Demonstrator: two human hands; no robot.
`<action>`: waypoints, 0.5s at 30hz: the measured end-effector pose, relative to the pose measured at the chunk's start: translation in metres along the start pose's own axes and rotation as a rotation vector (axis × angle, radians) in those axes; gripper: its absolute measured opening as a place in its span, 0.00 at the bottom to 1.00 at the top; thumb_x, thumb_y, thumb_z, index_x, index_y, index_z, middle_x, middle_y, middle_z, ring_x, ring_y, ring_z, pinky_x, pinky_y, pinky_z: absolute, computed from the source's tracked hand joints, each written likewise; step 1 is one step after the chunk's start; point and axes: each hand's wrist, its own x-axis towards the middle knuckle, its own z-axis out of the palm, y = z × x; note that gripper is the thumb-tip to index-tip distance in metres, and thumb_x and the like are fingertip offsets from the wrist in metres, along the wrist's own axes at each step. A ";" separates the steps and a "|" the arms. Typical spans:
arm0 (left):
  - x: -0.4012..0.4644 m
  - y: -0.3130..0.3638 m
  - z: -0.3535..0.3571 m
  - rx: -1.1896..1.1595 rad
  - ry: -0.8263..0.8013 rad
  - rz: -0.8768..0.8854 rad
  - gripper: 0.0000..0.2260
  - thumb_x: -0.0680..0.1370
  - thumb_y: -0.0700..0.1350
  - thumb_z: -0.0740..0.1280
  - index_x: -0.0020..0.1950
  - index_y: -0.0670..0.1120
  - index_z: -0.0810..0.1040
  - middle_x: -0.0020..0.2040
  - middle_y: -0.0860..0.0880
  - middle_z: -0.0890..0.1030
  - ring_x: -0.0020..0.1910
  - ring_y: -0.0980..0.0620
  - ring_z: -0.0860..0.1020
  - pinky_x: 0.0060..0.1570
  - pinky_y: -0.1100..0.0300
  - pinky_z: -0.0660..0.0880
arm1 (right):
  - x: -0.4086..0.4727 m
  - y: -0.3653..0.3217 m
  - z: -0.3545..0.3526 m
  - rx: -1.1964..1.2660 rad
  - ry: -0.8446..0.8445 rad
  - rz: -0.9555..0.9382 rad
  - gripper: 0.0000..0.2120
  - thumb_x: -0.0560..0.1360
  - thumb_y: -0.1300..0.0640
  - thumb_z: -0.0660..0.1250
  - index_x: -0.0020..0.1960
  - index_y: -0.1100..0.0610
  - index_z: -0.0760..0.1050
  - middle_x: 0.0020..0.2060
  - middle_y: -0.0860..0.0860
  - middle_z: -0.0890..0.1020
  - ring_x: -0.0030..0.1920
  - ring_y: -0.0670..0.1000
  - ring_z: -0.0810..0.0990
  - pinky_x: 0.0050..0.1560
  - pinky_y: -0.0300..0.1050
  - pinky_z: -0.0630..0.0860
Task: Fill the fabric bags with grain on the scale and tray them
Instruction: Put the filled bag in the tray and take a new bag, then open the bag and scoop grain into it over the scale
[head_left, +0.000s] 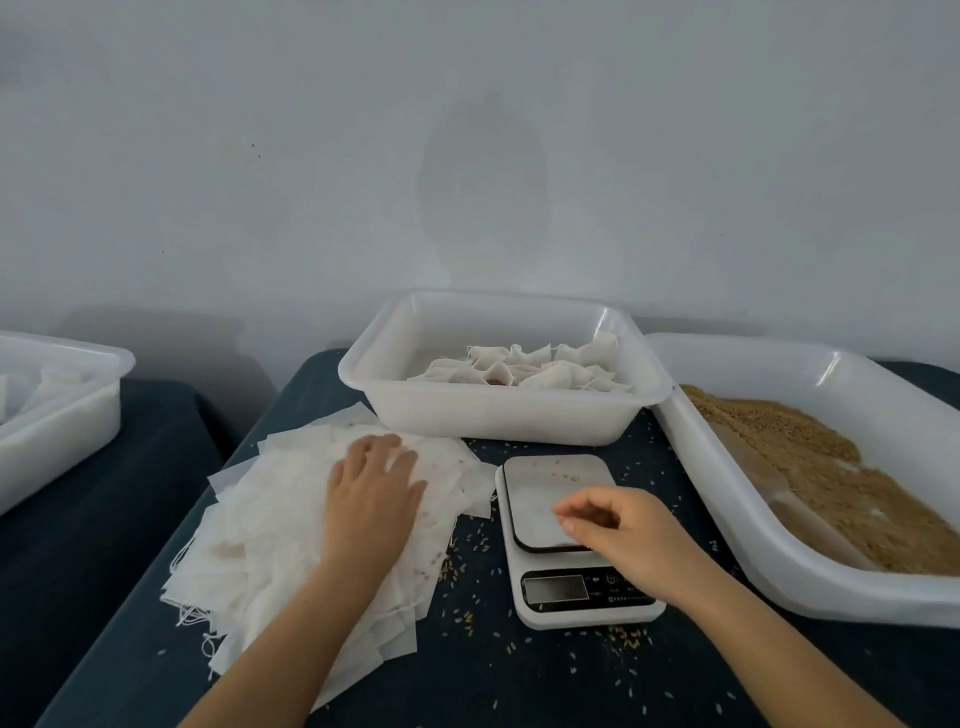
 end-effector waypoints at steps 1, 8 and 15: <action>0.002 -0.004 -0.001 0.001 0.021 -0.053 0.18 0.74 0.52 0.68 0.61 0.46 0.76 0.64 0.46 0.74 0.64 0.44 0.68 0.59 0.49 0.68 | -0.002 0.003 0.000 0.004 0.007 -0.003 0.08 0.75 0.55 0.69 0.48 0.41 0.80 0.43 0.41 0.83 0.44 0.36 0.79 0.43 0.25 0.72; 0.030 -0.019 0.009 0.044 -0.256 -0.239 0.23 0.79 0.57 0.57 0.71 0.51 0.62 0.69 0.49 0.69 0.63 0.46 0.70 0.55 0.53 0.69 | -0.008 0.006 0.002 0.022 0.015 -0.005 0.08 0.75 0.55 0.69 0.48 0.42 0.80 0.42 0.40 0.83 0.44 0.36 0.79 0.44 0.26 0.73; 0.047 -0.017 -0.002 -0.057 -0.074 -0.185 0.13 0.81 0.48 0.55 0.50 0.48 0.80 0.48 0.50 0.81 0.51 0.47 0.74 0.49 0.54 0.69 | -0.012 0.008 -0.002 0.021 0.042 -0.022 0.09 0.75 0.56 0.69 0.47 0.40 0.80 0.41 0.35 0.81 0.44 0.36 0.79 0.45 0.28 0.73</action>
